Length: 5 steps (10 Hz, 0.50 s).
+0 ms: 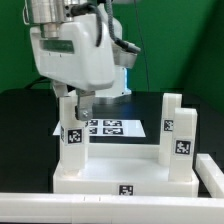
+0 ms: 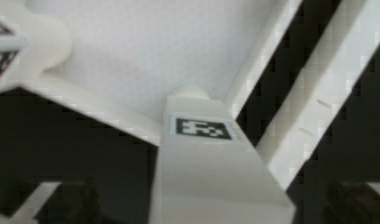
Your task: Assemble desk
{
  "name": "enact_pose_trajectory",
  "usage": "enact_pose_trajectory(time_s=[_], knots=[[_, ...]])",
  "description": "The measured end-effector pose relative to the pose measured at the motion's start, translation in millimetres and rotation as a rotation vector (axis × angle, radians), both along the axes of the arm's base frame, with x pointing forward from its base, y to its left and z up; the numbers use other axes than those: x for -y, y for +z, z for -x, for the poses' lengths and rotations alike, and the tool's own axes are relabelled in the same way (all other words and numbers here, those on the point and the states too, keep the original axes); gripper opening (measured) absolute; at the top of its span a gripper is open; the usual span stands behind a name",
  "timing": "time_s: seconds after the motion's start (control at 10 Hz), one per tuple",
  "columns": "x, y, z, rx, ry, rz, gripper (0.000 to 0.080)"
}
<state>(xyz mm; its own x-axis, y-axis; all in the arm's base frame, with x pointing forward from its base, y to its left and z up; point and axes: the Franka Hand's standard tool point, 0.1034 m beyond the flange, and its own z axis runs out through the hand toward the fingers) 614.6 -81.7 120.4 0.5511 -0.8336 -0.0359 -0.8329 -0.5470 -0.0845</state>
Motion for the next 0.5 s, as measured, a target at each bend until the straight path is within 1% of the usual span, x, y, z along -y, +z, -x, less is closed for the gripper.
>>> enact_pose_trajectory(time_s=[0.3,0.5], knots=[[0.5,0.0,0.1,0.013,0.174,0.009,0.0649],[1.1,-0.4,0.5,0.026,0.348,0.018,0.0649]])
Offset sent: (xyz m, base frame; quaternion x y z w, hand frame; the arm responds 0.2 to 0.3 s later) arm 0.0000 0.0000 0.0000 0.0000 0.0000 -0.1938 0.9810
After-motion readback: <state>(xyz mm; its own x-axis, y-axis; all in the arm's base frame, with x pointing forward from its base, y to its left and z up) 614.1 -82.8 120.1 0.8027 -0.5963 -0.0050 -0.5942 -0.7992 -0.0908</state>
